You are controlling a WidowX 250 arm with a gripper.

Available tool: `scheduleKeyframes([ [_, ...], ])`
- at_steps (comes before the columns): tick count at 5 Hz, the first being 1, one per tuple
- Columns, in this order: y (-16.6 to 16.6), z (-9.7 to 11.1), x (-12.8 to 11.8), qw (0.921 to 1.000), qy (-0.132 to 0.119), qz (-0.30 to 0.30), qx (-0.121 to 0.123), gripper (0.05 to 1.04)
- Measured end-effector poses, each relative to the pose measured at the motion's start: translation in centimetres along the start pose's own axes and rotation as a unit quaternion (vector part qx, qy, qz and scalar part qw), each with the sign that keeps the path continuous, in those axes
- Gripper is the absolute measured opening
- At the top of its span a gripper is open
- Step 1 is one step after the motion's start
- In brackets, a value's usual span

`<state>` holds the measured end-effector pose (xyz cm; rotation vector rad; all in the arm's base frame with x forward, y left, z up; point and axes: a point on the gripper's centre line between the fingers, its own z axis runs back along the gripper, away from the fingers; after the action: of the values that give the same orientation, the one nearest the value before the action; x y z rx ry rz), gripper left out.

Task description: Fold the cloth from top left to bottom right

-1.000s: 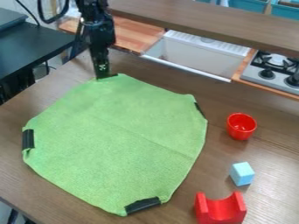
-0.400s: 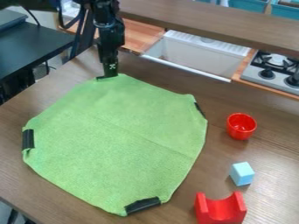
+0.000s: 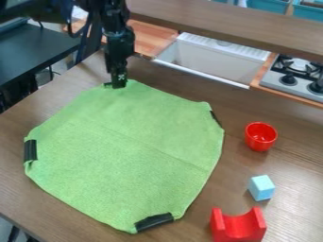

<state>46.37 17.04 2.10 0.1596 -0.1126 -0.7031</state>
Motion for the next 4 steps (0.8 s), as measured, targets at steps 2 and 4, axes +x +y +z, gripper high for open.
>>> scheduleKeyframes([
  [2, -0.27, -1.07, 0.21, 0.9999, 0.014, 0.005, -0.004, 0.977],
  [4, -0.12, -1.36, 0.38, 0.9998, 0.012, 0.014, -0.009, 0.385],
])
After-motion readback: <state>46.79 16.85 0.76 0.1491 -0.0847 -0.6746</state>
